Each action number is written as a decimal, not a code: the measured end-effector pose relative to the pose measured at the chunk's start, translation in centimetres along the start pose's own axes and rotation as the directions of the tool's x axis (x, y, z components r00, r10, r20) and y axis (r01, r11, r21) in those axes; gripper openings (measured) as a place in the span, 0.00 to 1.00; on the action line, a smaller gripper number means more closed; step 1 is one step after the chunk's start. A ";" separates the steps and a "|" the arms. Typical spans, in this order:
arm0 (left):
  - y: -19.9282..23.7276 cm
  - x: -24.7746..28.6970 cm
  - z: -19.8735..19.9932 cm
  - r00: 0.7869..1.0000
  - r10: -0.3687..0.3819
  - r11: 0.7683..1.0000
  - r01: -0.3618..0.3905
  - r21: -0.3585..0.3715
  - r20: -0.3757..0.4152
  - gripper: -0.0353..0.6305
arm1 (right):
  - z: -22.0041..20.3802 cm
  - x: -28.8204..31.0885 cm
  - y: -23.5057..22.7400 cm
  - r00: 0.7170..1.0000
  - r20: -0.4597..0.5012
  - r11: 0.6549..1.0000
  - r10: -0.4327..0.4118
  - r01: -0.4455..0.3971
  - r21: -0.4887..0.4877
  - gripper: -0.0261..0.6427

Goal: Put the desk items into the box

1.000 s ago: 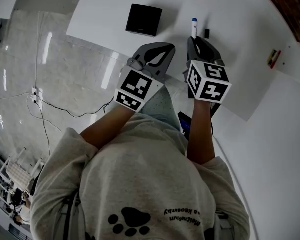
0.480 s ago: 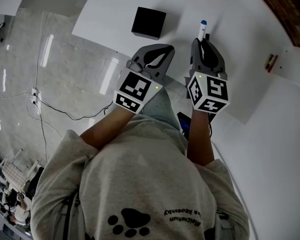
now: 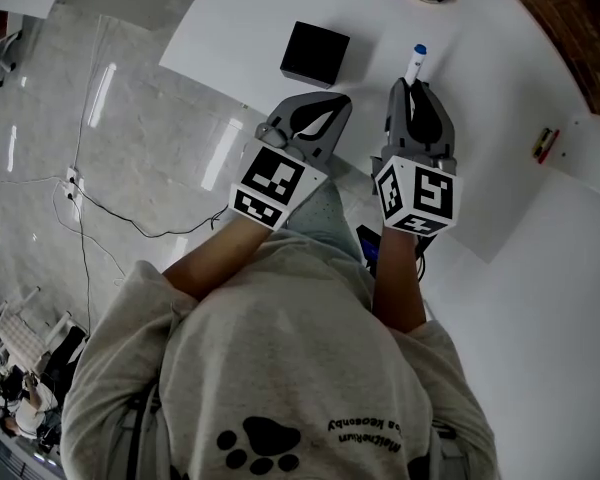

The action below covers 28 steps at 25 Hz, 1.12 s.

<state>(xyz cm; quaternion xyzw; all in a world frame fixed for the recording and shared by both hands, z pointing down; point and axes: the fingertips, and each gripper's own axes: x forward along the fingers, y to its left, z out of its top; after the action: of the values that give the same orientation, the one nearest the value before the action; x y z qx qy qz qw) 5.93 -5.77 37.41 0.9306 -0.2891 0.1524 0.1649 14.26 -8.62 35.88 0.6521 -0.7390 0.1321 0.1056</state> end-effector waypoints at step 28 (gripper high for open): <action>5.9 -3.1 0.2 0.993 0.118 0.992 -0.117 -0.054 0.025 0.06 | 4.3 3.7 6.1 0.979 0.155 0.991 0.129 -0.121 -0.061 0.15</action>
<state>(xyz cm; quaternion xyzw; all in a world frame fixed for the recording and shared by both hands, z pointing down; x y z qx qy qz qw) 0.10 -8.93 37.31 0.9094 -0.3496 0.1410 0.1760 7.77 -12.78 32.71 0.6098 -0.7878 0.0674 0.0547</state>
